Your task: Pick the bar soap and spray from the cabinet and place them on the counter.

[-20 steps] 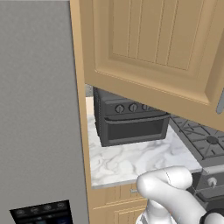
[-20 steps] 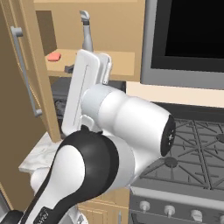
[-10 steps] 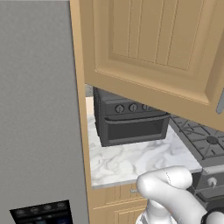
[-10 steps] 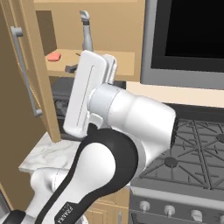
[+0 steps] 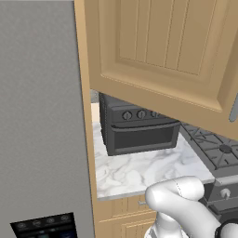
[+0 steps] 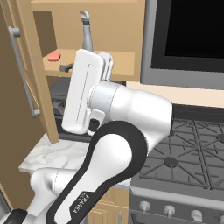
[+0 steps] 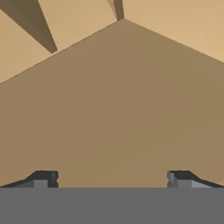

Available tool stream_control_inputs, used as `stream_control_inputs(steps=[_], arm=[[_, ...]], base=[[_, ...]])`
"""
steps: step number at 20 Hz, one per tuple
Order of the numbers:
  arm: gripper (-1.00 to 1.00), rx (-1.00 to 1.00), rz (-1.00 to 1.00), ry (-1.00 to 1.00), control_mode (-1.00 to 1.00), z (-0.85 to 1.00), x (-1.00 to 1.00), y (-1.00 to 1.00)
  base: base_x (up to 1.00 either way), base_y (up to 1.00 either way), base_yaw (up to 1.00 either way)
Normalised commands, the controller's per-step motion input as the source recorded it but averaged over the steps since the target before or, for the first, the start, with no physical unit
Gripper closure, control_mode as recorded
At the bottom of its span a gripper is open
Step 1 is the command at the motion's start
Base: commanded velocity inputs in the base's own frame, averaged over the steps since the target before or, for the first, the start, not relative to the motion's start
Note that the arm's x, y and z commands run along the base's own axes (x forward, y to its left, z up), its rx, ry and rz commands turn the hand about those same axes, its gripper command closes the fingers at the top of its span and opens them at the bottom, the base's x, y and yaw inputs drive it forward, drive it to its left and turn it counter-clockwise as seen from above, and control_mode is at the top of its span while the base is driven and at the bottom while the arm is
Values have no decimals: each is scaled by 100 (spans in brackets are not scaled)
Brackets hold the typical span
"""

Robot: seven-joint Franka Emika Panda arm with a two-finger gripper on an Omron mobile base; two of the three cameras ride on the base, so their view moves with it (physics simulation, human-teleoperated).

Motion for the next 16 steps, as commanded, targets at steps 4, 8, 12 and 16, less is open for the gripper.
stream_control_inputs(steps=[4, 8, 12, 16], arm=[[-100, 0, 9, 0, -100, 0, -5, 35], [-100, 0, 7, 0, -100, 0, -4, 48], [-100, 0, 5, -1, -100, 7, -18, 45], [-100, 0, 1, -6, -100, 12, -35, 41]], base=[[0, 0, 0], [0, 0, 0], [0, 0, 0], [0, 0, 0]])
